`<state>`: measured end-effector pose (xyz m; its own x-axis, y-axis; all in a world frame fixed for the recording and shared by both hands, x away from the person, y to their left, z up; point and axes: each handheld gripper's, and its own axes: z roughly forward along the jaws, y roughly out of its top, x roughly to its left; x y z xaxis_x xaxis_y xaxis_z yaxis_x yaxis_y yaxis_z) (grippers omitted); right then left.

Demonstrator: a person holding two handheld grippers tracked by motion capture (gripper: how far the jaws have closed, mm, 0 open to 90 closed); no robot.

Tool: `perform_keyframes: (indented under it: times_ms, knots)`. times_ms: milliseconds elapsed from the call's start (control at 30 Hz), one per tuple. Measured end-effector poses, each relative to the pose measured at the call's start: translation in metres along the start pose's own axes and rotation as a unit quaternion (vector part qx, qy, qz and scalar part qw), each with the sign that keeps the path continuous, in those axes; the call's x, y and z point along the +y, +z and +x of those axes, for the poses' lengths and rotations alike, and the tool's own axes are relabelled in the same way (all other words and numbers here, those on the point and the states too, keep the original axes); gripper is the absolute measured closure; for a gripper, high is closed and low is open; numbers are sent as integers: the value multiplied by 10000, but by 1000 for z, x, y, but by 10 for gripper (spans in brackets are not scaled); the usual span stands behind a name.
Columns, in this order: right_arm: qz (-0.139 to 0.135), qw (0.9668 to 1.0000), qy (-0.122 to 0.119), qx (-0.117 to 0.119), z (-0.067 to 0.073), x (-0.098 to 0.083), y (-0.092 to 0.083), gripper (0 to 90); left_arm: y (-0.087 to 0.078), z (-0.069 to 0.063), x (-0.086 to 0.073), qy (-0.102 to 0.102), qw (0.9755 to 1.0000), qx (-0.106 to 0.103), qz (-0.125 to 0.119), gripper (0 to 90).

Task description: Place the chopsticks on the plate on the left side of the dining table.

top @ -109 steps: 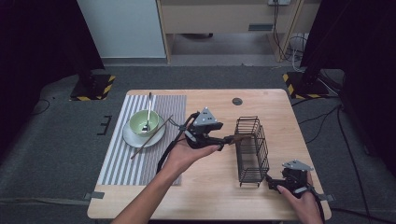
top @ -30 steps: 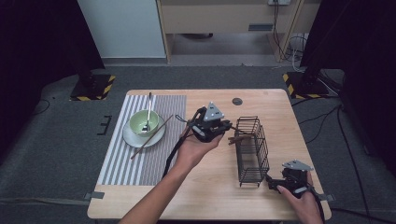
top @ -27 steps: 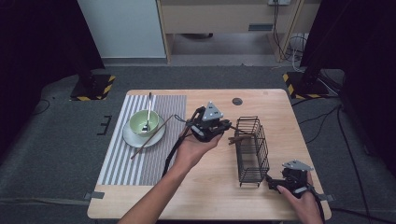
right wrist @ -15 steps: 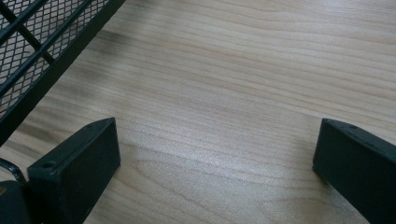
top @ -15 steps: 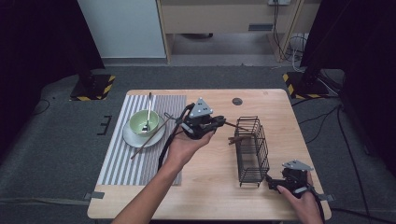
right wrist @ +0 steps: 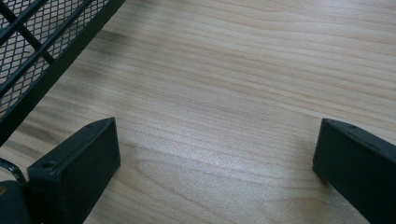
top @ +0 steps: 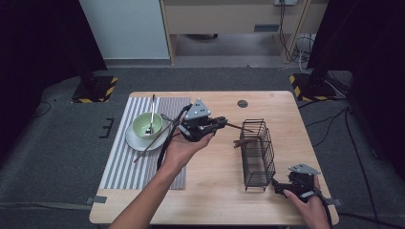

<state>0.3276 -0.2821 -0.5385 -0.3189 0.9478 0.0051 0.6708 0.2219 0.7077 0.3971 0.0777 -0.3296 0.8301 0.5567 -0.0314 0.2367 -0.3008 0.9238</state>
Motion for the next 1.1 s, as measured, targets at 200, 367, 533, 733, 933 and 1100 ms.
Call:
perform_keyframes:
  times_ms: [200,367,533,733,933,1100]
  knots:
    - [0,10000,0,-1,0,0,0,8,-14,2,-4,-46,9999,10,-108,833]
    - [-1,10000,-2,-1,0,0,0,8,-24,7,-5,-126,9997,38,-202,833]
    - [0,10000,-1,-2,0,0,0,8,-36,10,-6,-214,9994,24,-282,833]
    - [-1,10000,0,-3,0,0,0,7,-45,12,-6,-209,9992,86,-342,833]
    - [0,10000,-1,-3,0,0,0,8,-58,19,-8,-357,9981,158,-486,833]
    - [0,10000,0,-4,0,0,0,8,-62,23,-10,-345,9980,274,-463,834]
